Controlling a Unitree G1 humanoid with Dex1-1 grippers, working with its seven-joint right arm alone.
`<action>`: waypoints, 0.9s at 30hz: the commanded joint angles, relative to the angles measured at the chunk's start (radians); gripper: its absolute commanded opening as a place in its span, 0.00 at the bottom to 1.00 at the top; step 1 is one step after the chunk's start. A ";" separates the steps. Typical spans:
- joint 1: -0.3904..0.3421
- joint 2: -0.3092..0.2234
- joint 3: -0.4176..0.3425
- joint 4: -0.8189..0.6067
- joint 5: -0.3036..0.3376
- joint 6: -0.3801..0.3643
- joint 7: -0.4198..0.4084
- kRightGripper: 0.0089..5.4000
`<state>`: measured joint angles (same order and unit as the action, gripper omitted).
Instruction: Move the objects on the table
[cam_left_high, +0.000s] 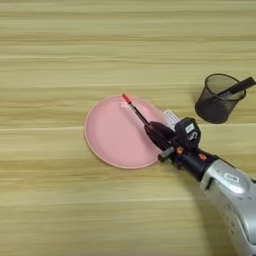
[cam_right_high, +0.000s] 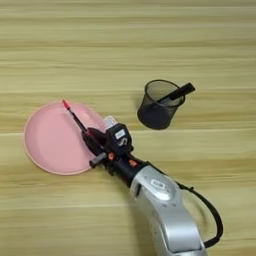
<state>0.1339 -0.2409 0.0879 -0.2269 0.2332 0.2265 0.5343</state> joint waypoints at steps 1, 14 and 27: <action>-0.035 -0.002 0.000 -0.036 0.001 -0.019 -0.008 0.14; -0.037 0.001 0.002 -0.018 -0.001 -0.021 -0.011 0.14; -0.035 -0.001 -0.004 -0.021 0.001 -0.021 -0.014 0.39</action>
<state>0.1336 -0.2359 0.0986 -0.2103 0.2318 0.2281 0.5326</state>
